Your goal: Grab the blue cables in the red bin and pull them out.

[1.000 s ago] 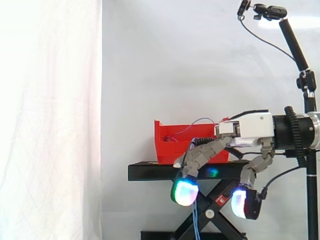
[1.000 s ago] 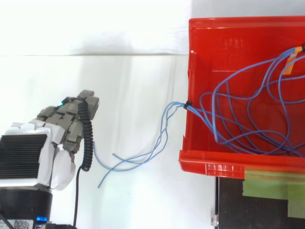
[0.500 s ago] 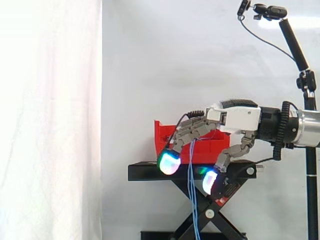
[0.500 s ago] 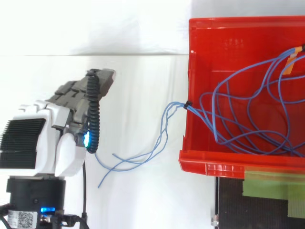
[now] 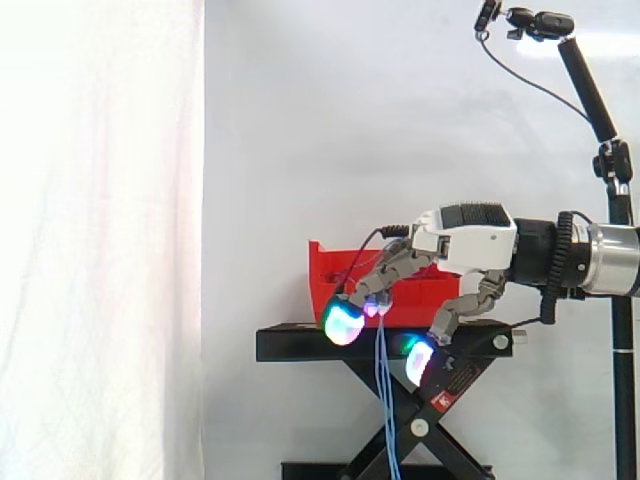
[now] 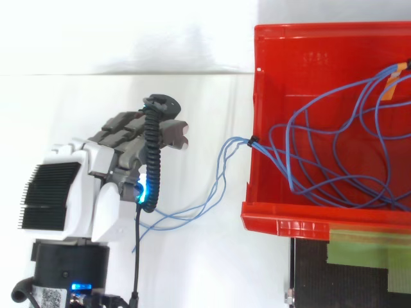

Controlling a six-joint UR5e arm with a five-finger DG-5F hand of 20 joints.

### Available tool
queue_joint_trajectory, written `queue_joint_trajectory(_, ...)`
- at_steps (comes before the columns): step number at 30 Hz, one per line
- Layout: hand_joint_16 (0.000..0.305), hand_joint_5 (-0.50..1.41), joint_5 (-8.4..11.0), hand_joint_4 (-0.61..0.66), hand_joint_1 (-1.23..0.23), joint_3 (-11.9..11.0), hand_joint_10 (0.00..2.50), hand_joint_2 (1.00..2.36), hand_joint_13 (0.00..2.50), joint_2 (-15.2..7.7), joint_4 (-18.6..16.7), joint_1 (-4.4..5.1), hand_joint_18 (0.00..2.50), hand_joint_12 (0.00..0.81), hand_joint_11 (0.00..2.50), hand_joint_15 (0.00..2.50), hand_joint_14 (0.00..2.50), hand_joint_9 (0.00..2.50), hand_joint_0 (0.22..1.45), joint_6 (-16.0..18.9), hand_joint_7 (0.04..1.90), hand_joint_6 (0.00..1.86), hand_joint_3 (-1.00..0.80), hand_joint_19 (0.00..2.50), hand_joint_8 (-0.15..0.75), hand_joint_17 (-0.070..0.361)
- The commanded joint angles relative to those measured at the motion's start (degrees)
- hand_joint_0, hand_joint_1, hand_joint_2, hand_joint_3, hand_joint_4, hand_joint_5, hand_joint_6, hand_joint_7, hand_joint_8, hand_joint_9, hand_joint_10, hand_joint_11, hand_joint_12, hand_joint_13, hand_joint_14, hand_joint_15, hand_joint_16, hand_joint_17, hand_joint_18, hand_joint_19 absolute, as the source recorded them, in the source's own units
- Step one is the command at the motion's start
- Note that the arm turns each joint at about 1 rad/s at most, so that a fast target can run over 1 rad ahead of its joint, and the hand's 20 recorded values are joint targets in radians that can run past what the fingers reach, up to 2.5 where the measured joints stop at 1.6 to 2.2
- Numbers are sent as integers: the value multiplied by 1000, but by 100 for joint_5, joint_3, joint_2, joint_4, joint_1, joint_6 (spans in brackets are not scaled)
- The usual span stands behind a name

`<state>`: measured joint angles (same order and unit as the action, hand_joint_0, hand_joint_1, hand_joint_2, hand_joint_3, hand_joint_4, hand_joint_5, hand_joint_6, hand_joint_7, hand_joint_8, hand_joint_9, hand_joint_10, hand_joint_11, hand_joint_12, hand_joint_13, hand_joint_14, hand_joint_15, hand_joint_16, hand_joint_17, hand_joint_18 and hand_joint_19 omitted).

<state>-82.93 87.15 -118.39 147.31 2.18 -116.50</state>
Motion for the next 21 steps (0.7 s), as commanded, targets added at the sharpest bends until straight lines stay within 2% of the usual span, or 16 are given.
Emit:
queue_joint_trajectory(1, 44, 546, -39, 218, -1009, -22, 21, 1000, 869, 0, 87, -33, 621, 388, 997, 741, 24, 778, 707, -263, 490, 12, -1000, 479, 285, 99)
queue_joint_trajectory(5, 44, 548, -118, 221, -1007, -22, 22, 1000, 860, 0, 140, 20, 612, 387, 987, 732, 23, 780, 711, -457, 488, 12, -1000, 475, 286, 99)
queue_joint_trajectory(8, 44, 551, -144, 220, -1001, -22, 22, 1000, 851, 0, 245, 29, 608, 385, 989, 726, 22, 781, 714, -360, 487, 11, -1000, 471, 286, 99)
queue_joint_trajectory(10, 44, 552, -179, 225, -995, -49, 22, 1000, 844, 0, 447, 29, 598, 386, 998, 719, 24, 779, 714, -132, 485, 12, -1000, 475, 285, 99)
queue_joint_trajectory(13, 44, 553, -329, 226, -993, -233, 22, 1000, 835, 0, 1080, 46, 590, 388, 987, 712, 24, 781, 717, 563, 487, 12, -1000, 473, 286, 98)
queue_joint_trajectory(14, 44, 553, -329, 232, -993, -233, 22, 1000, 835, 0, 1080, 46, 590, 388, 988, 712, 24, 781, 717, 563, 489, 12, -1000, 468, 285, 98)
queue_joint_trajectory(15, 44, 562, -443, 233, -991, -356, 24, 1000, 832, -8, 1309, 55, 586, 387, 989, 708, 24, 781, 718, 747, 500, 11, -1000, 473, 284, 99)
queue_joint_trajectory(18, 44, 565, -786, 236, -989, -523, 22, 1000, 828, -8, 1625, 99, 582, 388, 991, 715, 25, 785, 721, 853, 501, 11, -1000, 486, 285, 99)
queue_joint_trajectory(19, 44, 565, -856, 232, -989, -523, 21, 1000, 826, -8, 1590, 116, 582, 388, 991, 714, 24, 786, 721, 862, 500, 11, -1000, 486, 285, 99)
queue_joint_trajectory(20, 44, 565, -847, 236, -989, -532, 22, 1000, 826, -8, 1555, 143, 582, 387, 977, 721, 24, 784, 720, 862, 500, 12, -1000, 480, 284, 99)
queue_joint_trajectory(21, 44, 564, -847, 237, -990, -523, 22, 1000, 826, -114, 1511, 160, 581, 389, 987, 714, 22, 783, 722, 879, 501, 12, -1000, 486, 286, 99)
